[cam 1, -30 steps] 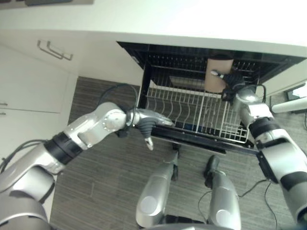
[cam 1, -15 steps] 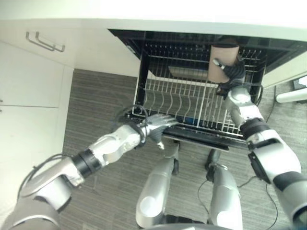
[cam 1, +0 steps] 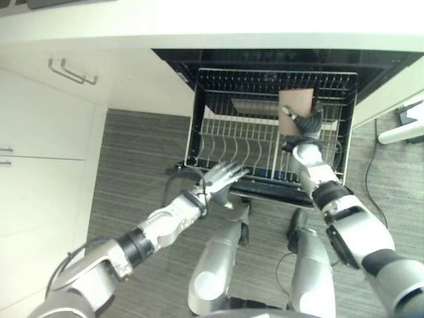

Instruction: Place the dishes in the dishwasher.

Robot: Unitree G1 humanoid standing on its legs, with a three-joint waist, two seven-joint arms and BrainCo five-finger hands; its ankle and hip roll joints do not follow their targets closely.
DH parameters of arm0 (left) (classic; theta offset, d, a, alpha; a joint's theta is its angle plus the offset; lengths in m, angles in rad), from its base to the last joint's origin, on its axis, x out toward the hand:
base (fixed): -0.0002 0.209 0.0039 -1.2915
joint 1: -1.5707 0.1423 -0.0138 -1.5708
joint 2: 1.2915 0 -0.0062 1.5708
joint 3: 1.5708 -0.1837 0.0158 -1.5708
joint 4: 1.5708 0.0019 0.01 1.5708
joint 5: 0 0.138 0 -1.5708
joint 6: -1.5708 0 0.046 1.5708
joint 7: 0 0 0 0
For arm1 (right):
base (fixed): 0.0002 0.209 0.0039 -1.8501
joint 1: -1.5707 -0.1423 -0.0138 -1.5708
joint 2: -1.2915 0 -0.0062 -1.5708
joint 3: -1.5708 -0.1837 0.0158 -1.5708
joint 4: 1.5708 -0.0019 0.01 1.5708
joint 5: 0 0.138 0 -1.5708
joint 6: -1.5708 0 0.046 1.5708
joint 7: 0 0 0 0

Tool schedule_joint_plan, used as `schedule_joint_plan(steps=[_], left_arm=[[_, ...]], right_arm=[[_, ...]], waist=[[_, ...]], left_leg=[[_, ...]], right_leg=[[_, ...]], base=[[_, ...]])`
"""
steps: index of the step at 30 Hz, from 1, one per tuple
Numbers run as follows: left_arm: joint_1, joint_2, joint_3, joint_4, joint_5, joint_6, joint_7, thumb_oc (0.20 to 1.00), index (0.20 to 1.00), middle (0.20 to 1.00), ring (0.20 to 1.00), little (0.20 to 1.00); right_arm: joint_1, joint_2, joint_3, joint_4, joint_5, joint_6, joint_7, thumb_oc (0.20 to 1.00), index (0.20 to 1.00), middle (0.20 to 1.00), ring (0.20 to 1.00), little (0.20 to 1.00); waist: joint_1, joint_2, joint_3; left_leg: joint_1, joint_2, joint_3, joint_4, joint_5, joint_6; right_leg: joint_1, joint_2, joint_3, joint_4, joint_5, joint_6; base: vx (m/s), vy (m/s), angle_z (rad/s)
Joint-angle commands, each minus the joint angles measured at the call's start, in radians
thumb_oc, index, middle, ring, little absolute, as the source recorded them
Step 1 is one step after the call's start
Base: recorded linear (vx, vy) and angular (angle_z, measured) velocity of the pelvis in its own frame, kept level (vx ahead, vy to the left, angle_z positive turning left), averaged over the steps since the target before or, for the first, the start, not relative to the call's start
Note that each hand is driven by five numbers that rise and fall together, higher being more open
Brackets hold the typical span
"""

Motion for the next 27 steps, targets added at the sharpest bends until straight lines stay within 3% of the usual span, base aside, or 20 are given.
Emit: schedule_joint_plan(steps=[1,4,7,13,14,17,20,27], left_arm=[[0.13,-0.016,-0.097,0.093,0.082,-0.017,0.014,1.0,1.0,1.0,1.0,1.0],[0.153,-0.027,-0.099,0.113,0.098,-0.018,0.044,1.0,1.0,1.0,1.0,1.0],[0.175,-0.04,-0.101,0.138,0.116,-0.029,0.069,1.0,1.0,1.0,1.0,1.0],[0.202,-0.065,-0.114,0.161,0.136,-0.03,0.083,1.0,1.0,1.0,1.0,1.0],[0.208,-0.069,-0.117,0.155,0.136,-0.028,0.077,1.0,1.0,1.0,1.0,1.0],[0.215,-0.068,-0.119,0.141,0.136,-0.024,0.07,1.0,1.0,1.0,1.0,1.0],[0.222,-0.067,-0.118,0.129,0.134,-0.027,0.064,1.0,1.0,1.0,1.0,1.0],[0.233,-0.053,-0.119,0.096,0.139,-0.023,0.051,1.0,1.0,1.0,1.0,1.0]], right_arm=[[0.095,-0.125,-0.06,0.09,-0.018,0.022,-0.152,1.0,1.0,1.0,1.0,1.0],[0.096,-0.128,-0.063,0.101,-0.053,0.014,-0.209,1.0,1.0,1.0,1.0,1.0],[0.084,-0.137,-0.079,0.12,-0.1,0.011,-0.34,1.0,1.0,1.0,1.0,1.0],[0.055,-0.152,-0.109,0.109,-0.234,-0.093,-0.563,1.0,1.0,1.0,1.0,1.0],[0.046,-0.155,-0.112,0.094,-0.286,-0.075,-0.641,1.0,1.0,1.0,1.0,1.0],[0.046,-0.169,-0.107,0.069,-0.359,-0.064,-0.7,1.0,1.0,1.0,1.0,1.0],[0.036,-0.197,-0.096,0.042,-0.435,0.016,-0.789,1.0,1.0,1.0,1.0,1.0],[0.032,-0.226,-0.104,0.035,-0.403,-0.011,-0.771,1.0,1.0,1.0,1.0,1.0]], waist=[[-0.014,0.027,0.005],[-0.013,0.033,0.005],[-0.011,0.039,0.005],[-0.011,0.052,0.005],[-0.013,0.058,0.005],[-0.014,0.063,0.005],[-0.015,0.069,0.005],[-0.017,0.073,0.005]], left_leg=[[0.018,0.066,0.045,0.096,-0.149,-0.038],[0.018,0.064,0.048,0.096,-0.149,-0.036],[0.019,0.064,0.051,0.102,-0.149,-0.033],[0.028,0.06,0.056,0.107,-0.147,-0.026],[0.03,0.058,0.059,0.11,-0.147,-0.026],[0.032,0.056,0.061,0.111,-0.148,-0.024],[0.036,0.053,0.063,0.115,-0.15,-0.021],[0.032,0.048,0.062,0.123,-0.155,-0.019]], right_leg=[[-0.026,-0.022,-0.013,-0.097,0.153,0.049],[-0.028,-0.025,-0.012,-0.095,0.154,0.049],[-0.027,-0.027,-0.012,-0.09,0.154,0.048],[-0.024,-0.027,-0.004,-0.077,0.151,0.044],[-0.027,-0.028,0.0,-0.07,0.148,0.042],[-0.027,-0.029,0.001,-0.068,0.147,0.039],[-0.026,-0.033,0.002,-0.065,0.146,0.037],[-0.032,-0.034,0.005,-0.064,0.145,0.034]], base=[[0.0,0.044,0.0],[-0.01,0.033,-0.03],[-0.01,0.022,-0.06],[0.0,0.005,-0.01],[0.02,0.034,-0.06],[0.02,0.023,-0.03],[0.03,0.036,-0.05],[0.01,0.009,-0.03]])
